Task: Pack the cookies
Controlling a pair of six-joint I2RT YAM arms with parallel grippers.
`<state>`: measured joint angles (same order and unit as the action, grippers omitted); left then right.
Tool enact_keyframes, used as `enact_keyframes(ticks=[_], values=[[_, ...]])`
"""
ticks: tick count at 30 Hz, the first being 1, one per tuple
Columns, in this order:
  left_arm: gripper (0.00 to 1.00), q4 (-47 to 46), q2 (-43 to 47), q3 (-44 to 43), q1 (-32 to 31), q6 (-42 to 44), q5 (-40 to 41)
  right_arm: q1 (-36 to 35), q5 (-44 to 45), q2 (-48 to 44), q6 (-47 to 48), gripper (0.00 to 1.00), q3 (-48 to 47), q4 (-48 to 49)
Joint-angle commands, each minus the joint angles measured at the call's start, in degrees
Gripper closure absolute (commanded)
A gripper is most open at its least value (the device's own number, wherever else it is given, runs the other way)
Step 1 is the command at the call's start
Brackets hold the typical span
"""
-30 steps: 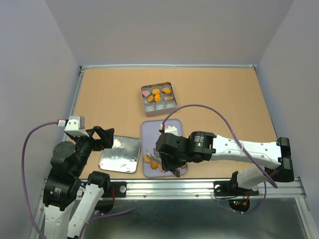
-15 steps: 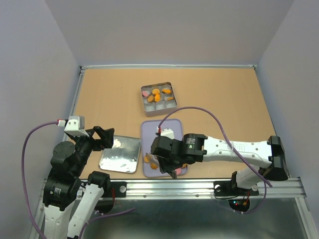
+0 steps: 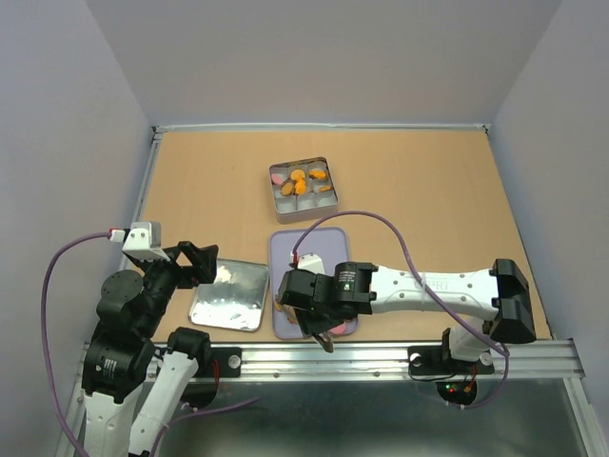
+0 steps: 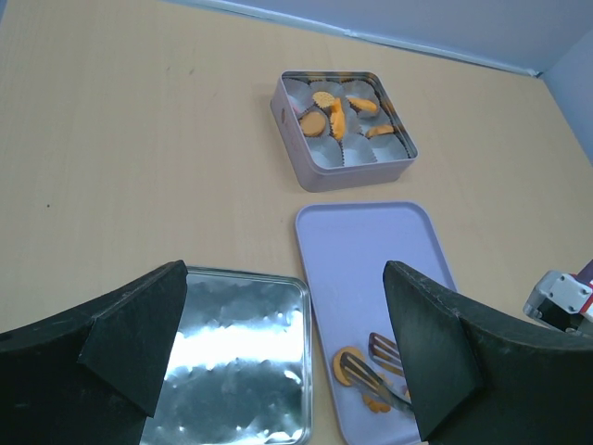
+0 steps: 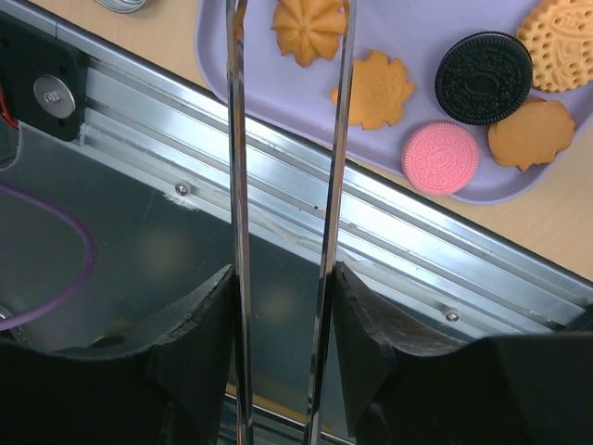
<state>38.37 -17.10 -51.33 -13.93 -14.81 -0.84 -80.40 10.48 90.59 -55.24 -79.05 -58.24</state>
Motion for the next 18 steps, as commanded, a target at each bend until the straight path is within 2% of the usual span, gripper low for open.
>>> enact_keyframes(ticks=[1,18], values=[[0.01,-2.51,0.49,0.0,-0.39,-0.13,0.4,-0.63,0.16,0.91,0.75,0.51,-4.1,1.29],[0.01,-2.51,0.84,0.0,-0.39,-0.22,2.51,-0.81,-0.99,4.24,2.16,0.51,-6.47,-1.79]])
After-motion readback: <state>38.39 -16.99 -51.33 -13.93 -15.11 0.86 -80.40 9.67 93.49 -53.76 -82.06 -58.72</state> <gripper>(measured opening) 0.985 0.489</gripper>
